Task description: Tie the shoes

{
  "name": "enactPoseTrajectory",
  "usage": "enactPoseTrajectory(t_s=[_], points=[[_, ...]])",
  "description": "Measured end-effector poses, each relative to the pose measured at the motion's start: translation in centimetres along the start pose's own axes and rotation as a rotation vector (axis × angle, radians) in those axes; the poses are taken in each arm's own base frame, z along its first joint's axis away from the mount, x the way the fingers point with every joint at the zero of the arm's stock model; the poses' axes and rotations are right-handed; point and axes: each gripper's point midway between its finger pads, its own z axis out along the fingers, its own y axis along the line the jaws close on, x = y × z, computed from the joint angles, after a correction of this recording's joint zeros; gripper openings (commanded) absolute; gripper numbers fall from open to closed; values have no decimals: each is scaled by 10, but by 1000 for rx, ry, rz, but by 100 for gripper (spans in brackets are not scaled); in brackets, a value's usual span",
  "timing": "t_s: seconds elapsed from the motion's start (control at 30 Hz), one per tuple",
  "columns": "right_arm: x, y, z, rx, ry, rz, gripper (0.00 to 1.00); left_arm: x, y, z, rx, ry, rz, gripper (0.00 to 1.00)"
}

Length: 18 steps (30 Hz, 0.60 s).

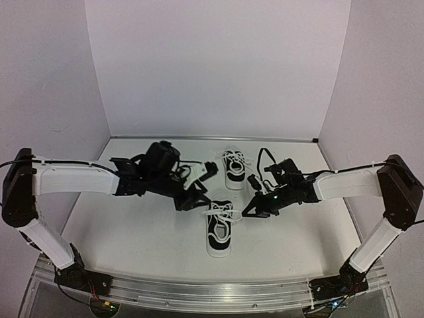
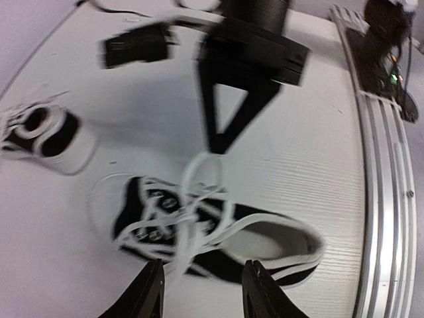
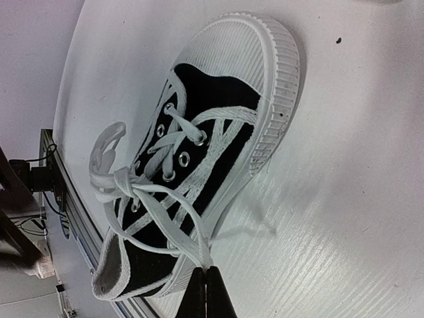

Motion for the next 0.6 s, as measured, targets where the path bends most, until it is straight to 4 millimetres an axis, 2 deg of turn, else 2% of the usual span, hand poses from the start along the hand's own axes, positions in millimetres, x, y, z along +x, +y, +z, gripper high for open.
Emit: enactPoseTrajectory(t_s=[0.07, 0.13, 0.2, 0.27, 0.37, 0.6], points=[[0, 0, 0, -1, 0, 0, 4, -5, 29, -24, -98, -35, -22, 42], [0, 1, 0, -4, 2, 1, 15, -8, 42, -35, -150, -49, -26, 42], [1, 1, 0, -4, 2, -2, 33, -4, 41, -34, -151, -40, -19, 42], [2, 0, -1, -2, 2, -6, 42, 7, 34, -30, -132, -15, -11, 41], [4, -2, -3, 4, 3, 0, 45, 27, 25, -23, -101, 25, 4, 40], [-2, -9, -3, 13, -5, 12, 42, 49, 16, 2, -27, 76, 31, 38]])
